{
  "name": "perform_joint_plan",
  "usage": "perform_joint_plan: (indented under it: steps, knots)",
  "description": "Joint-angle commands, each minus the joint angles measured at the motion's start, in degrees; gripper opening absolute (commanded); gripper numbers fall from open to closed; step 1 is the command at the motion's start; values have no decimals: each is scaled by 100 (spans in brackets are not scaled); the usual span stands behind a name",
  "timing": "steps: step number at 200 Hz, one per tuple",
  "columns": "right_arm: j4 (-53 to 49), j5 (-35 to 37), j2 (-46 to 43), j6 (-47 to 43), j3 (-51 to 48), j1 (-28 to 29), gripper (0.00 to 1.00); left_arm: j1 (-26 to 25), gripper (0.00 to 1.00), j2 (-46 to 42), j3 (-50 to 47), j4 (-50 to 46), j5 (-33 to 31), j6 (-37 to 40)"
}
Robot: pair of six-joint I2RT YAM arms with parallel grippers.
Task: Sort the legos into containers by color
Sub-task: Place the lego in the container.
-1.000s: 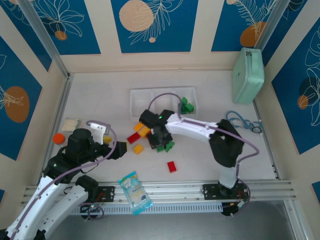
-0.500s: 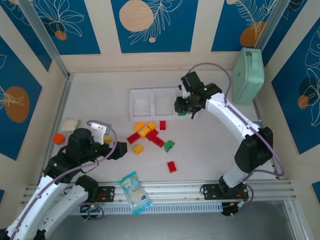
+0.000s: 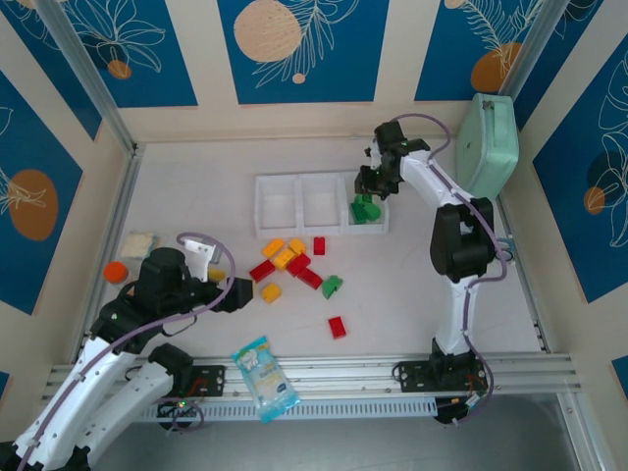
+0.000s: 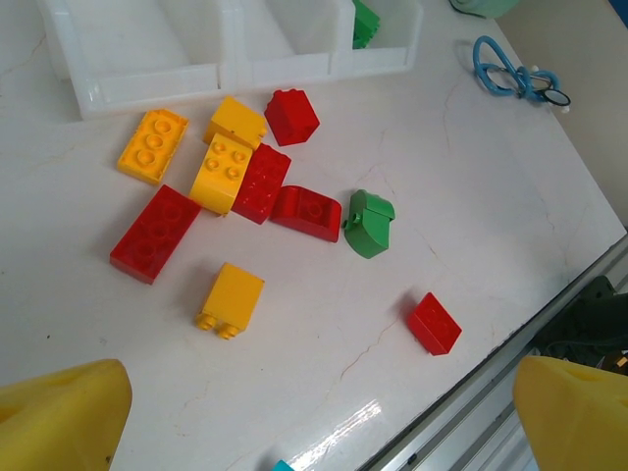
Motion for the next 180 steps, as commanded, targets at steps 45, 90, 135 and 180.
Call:
perform_joint_plan:
  steps: [45,90,135,180]
  knots:
    - [-430,-355,834,-38,1204,45,28,-73,99,94,-35,157,117,104]
    - [-602,-328,1015,30,1445,63,42,-73,99,84,-48,153,82,100]
    - [-907,-135,616,122,1339,170,76,-69,99,163,-44,160,121,101]
    - [-923,235,-441,420,368,420,92,-73,99,190,-52,168,122,93]
